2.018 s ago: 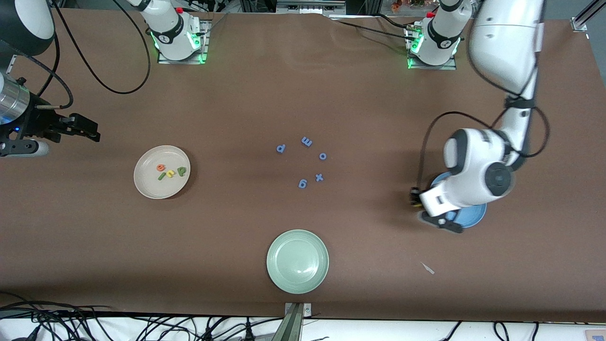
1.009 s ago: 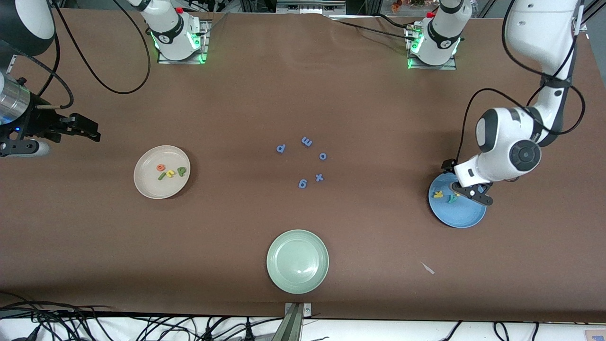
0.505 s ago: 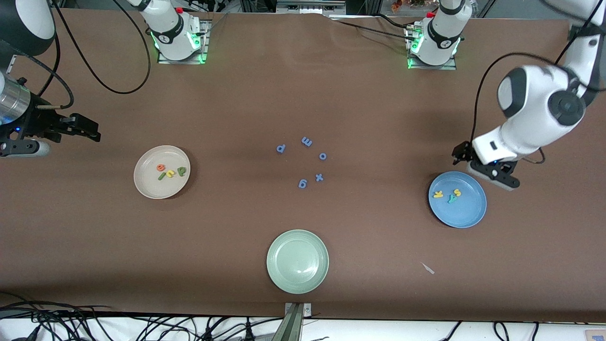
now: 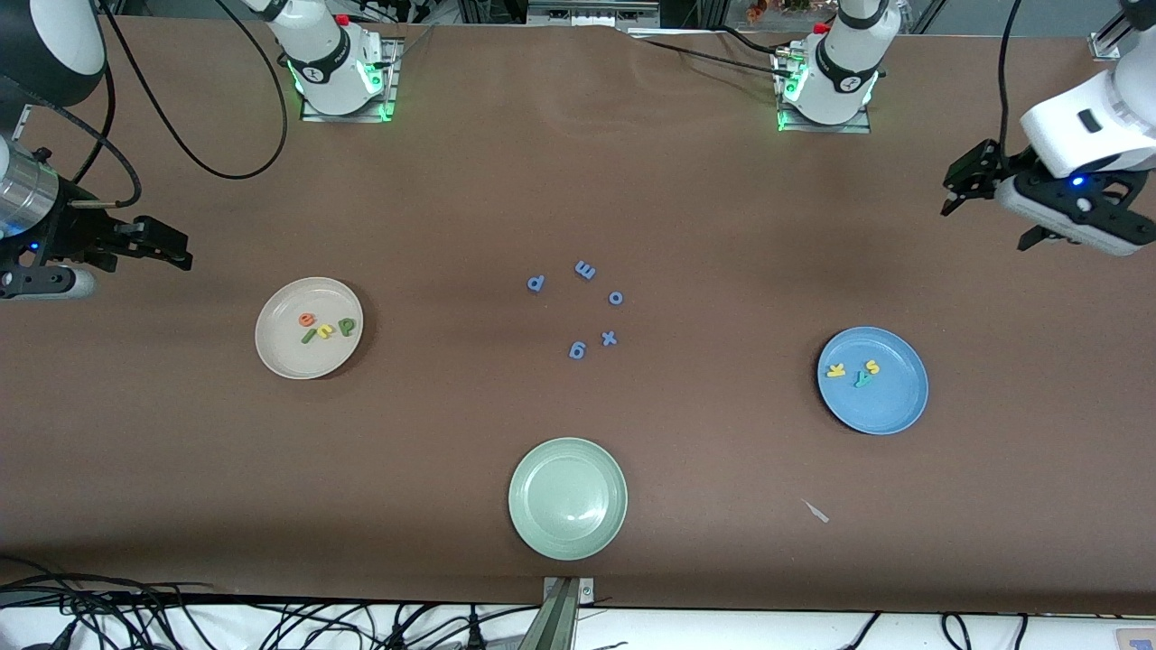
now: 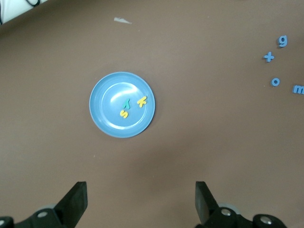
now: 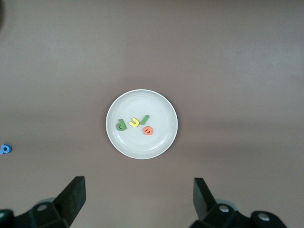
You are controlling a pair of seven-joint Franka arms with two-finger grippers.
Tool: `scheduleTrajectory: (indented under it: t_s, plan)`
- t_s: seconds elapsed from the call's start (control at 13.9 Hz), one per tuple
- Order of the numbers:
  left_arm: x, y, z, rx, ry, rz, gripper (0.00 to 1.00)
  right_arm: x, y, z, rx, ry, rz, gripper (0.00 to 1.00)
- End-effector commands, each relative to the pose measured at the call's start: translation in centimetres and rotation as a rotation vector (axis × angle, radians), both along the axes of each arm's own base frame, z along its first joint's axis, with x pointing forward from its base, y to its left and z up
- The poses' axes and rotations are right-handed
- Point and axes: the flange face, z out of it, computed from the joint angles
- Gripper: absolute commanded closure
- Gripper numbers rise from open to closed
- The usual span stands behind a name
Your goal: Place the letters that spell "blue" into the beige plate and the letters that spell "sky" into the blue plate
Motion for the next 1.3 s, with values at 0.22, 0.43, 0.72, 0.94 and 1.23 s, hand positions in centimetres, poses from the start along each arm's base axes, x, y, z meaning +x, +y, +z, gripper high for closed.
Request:
scheduleTrajectory:
  t_s: [0.22,0.43,0.72,0.94,1.23]
  plan:
    - [0.3,1.4,1.9,0.026,0.052,0.093,0.0,-0.3,0.0,0.2,-0.013,0.0,-0.003,0.0]
    - [1.1,-0.2,0.6,0.034,0.074,0.106,0.0,-0.3,0.0,0.2,-0.015,0.0,-0.003,0.0]
    - [1.6,-1.0,2.3,0.027,0.034,0.12,0.0,-0.3,0.0,0.2,-0.013,0.0,-0.003,0.0]
    - [1.8,-1.4,2.0,0.026,0.039,0.112,0.0,-0.3,0.0,0.2,-0.013,0.0,-0.003,0.0]
    - [1.8,-1.5,2.1,0.028,0.037,0.109,0.0,-0.3,0.0,0.2,-0.013,0.0,-0.003,0.0]
